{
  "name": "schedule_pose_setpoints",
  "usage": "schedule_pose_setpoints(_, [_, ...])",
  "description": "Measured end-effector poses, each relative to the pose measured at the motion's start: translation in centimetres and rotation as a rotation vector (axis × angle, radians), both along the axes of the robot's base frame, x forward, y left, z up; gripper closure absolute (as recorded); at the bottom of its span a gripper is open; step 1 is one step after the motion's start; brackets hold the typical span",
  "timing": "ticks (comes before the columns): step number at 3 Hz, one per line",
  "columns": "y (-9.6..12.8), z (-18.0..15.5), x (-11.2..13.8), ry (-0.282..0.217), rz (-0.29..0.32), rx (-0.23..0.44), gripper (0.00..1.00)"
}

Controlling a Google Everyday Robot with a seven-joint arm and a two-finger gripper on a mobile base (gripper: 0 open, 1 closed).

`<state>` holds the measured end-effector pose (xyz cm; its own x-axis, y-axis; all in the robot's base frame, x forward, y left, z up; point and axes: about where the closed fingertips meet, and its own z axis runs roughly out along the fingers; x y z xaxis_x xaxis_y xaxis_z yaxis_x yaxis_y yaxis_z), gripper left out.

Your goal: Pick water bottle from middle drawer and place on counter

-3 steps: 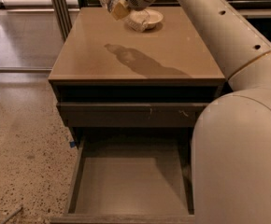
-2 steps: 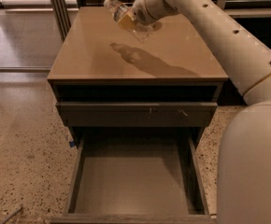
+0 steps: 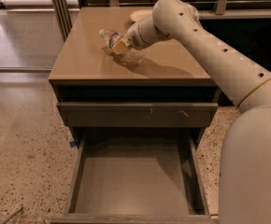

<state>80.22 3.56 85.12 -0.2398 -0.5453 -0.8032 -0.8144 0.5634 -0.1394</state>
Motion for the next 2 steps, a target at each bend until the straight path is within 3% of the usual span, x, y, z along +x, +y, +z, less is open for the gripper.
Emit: schedule_pose_setpoints(2, [0.00, 0.31, 0.00, 0.000, 0.000, 0.000, 0.58])
